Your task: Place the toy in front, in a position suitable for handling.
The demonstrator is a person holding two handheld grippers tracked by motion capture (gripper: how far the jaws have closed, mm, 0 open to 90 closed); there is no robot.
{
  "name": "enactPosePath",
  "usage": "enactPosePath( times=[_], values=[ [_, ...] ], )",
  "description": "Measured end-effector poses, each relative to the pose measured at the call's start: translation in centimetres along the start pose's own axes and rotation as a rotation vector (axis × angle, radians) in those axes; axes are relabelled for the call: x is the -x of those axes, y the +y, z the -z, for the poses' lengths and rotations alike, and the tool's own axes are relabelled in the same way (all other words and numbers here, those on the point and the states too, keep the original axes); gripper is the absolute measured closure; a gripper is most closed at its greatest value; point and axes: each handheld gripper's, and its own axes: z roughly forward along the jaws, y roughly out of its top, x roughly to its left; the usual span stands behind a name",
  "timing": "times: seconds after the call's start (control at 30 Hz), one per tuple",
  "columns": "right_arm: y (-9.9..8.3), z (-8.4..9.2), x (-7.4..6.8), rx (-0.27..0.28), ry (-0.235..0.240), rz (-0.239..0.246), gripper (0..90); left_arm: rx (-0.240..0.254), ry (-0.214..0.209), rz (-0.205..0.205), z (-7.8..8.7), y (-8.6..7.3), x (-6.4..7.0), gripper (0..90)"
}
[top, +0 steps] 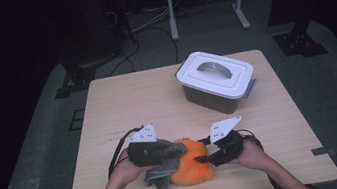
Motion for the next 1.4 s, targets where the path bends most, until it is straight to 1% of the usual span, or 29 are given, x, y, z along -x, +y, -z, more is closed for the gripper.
enactPosePath(
  times=[0.03,0.07,0.1,0.17,0.2,0.23,0.4,0.47,0.53,0.57,0.6,0.67,0.7,0.73,0.77,0.8,0.83,0.87,0.93,1.0,1.03,1.1,1.17,1.23,1.3,1.37,1.4],
  values=[
    [0.1,0.2,0.1,0.009,-0.009,0.004,46.3,0.005,-0.004,-0.006,-0.1,0.4,0.1,76.2],
    [0.1,0.3,0.1,0.011,-0.014,0.008,46.2,0.001,-0.008,-0.013,-0.3,0.7,0.2,76.1],
    [-0.2,0.3,0.2,0.005,-0.019,0.022,46.2,-0.012,-0.004,-0.021,-0.6,0.8,0.2,76.1],
    [-0.3,0.2,0.2,-0.001,-0.02,0.025,46.2,-0.035,-0.007,-0.021,-1.3,0.6,0.1,76.1],
    [-0.5,0.1,0.2,-0.007,-0.021,0.025,45.9,-0.033,-0.012,-0.013,-1.4,0.4,0.0,76.0],
    [-0.6,0.1,0.1,-0.015,-0.022,0.026,45.0,-0.014,-0.02,0.007,-1.5,-0.1,-0.4,76.1],
    [-0.6,0.0,-0.2,-0.023,-0.027,0.046,44.6,-0.007,-0.024,0.023,-1.1,-0.9,-0.7,76.1],
    [-0.5,0.0,-0.3,-0.027,-0.029,0.054,44.4,-0.013,-0.017,0.038,-0.7,-1.5,-1.1,76.0],
    [-0.5,0.0,-0.5,-0.028,-0.031,0.06,44.0,-0.007,-0.005,0.068,-0.2,-2.2,-1.6,76.1],
    [-0.3,-0.1,-0.6,-0.028,-0.033,0.066,43.2,-0.008,0.013,0.091,0.3,-2.9,-1.9,76.1],
    [-0.3,-0.1,-0.6,-0.028,-0.033,0.066,43.2,-0.008,0.013,0.091,0.3,-2.9,-1.9,76.1],
    [-0.1,-0.2,-0.7,-0.028,-0.038,0.073,43.0,-0.005,0.023,0.114,0.5,-3.2,-2.0,76.0],
    [0.1,-0.3,-0.9,-0.033,-0.046,0.084,42.7,-0.014,0.032,0.107,0.5,-2.9,-1.8,76.1],
    [0.1,-0.3,-0.9,-0.033,-0.046,0.084,42.7,-0.014,0.032,0.107,0.5,-2.9,-1.8,76.1],
    [0.3,-0.4,-1.0,-0.043,-0.059,0.095,42.3,-0.022,0.036,0.086,0.3,-2.2,-1.6,76.1],
    [0.3,-0.4,-1.0,-0.043,-0.059,0.095,42.3,-0.022,0.036,0.086,0.3,-2.2,-1.6,76.1],
    [0.4,-0.4,-1.0,-0.047,-0.066,0.096,42.2,-0.015,0.025,0.063,0.1,-1.4,-1.3,76.1],
    [0.4,-0.4,-1.0,-0.047,-0.066,0.096,42.2,-0.015,0.025,0.063,0.1,-1.4,-1.3,76.1],
    [0.4,-0.4,-1.1,-0.043,-0.066,0.099,42.5,0.003,0.005,0.042,-0.3,-0.5,-1.1,76.1],
    [0.5,-0.1,-1.1,-0.047,-0.072,0.114,43.2,-0.002,0.005,0.016,-0.6,0.3,-0.8,76.1],
    [0.4,0.1,-1.0,-0.051,-0.076,0.118,43.5,-0.002,0.009,0.009,-0.8,0.5,-0.8,76.1],
    [0.3,0.2,-0.9,-0.051,-0.078,0.116,43.7,-0.005,0.015,0.01,-0.8,0.5,-0.9,76.1],
    [0.1,0.8,-0.7,-0.049,-0.083,0.112,43.9,-0.029,0.038,0.013,-0.7,0.2,-1.1,76.1],
    [0.0,0.9,-0.6,-0.046,-0.084,0.11,43.8,-0.037,0.042,0.032,-0.6,-0.3,-1.3,76.1],
    [0.0,0.9,-0.6,-0.042,-0.082,0.105,43.4,-0.035,0.025,0.056,-0.8,-1.0,-1.5,76.1],
    [0.1,0.7,-0.7,-0.035,-0.075,0.1,39.5,-0.037,0.015,0.072,-0.9,-1.6,-1.6,76.0],
    [0.1,0.5,-0.8,-0.032,-0.075,0.093,37.8,-0.03,0.012,0.082,-0.9,-1.8,-1.6,76.0]
  ],
)
